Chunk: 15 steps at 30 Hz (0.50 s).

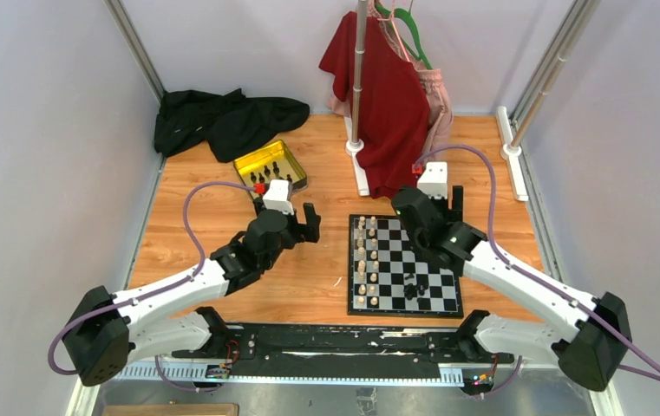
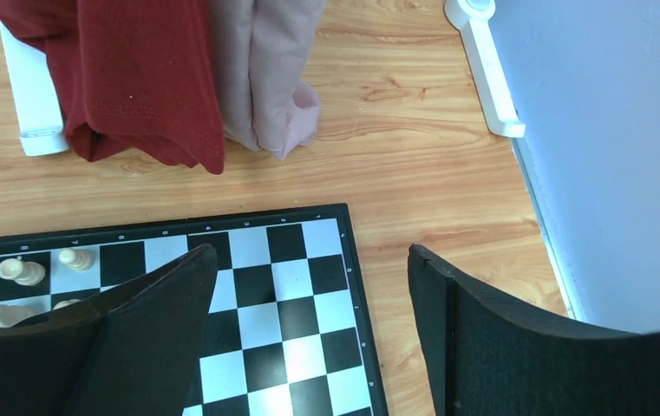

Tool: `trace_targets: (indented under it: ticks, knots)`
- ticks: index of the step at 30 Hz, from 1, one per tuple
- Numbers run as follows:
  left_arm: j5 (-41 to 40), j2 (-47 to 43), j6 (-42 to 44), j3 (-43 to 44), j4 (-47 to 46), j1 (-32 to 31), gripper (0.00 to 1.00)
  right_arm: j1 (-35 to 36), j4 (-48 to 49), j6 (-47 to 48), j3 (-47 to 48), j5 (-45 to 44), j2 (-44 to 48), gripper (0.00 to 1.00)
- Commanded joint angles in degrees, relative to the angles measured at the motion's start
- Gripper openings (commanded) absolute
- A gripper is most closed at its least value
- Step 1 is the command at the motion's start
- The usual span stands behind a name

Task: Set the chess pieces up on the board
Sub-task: Move the chessboard to the center of the board.

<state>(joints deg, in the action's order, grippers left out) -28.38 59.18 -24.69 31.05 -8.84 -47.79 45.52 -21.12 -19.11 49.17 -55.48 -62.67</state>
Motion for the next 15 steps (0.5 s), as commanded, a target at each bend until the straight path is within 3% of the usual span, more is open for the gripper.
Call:
trace_targets:
  ticks: [1, 3, 6, 8, 15]
  knots:
    - [4.33, 2.6, -4.48, -0.83, -0.23, -0.91, 1.0, 0.98, -3.74, -6.24, -2.45, -0.5, 7.86, 0.78]
    - [4.79, 3.79, -6.13, -1.38, -0.36, -1.77, 1.0, 0.98, -2.27, -8.65, -7.17, 1.08, 12.75, 0.51]
    - [4.39, 5.99, -7.69, -1.99, -0.87, -3.85, 1.0, 0.78, -0.12, -10.48, -12.61, 1.52, 18.57, 0.29]
    - [3.97, 7.81, -8.47, -2.13, -1.51, -5.54, 1.0, 0.74, -2.57, -12.5, -13.77, 1.8, 20.05, 0.22]
    - [3.08, 14.23, -11.22, -2.2, -3.53, -10.18, 0.99, -1.39, -9.12, -22.13, -15.7, 3.28, 18.35, 0.17]
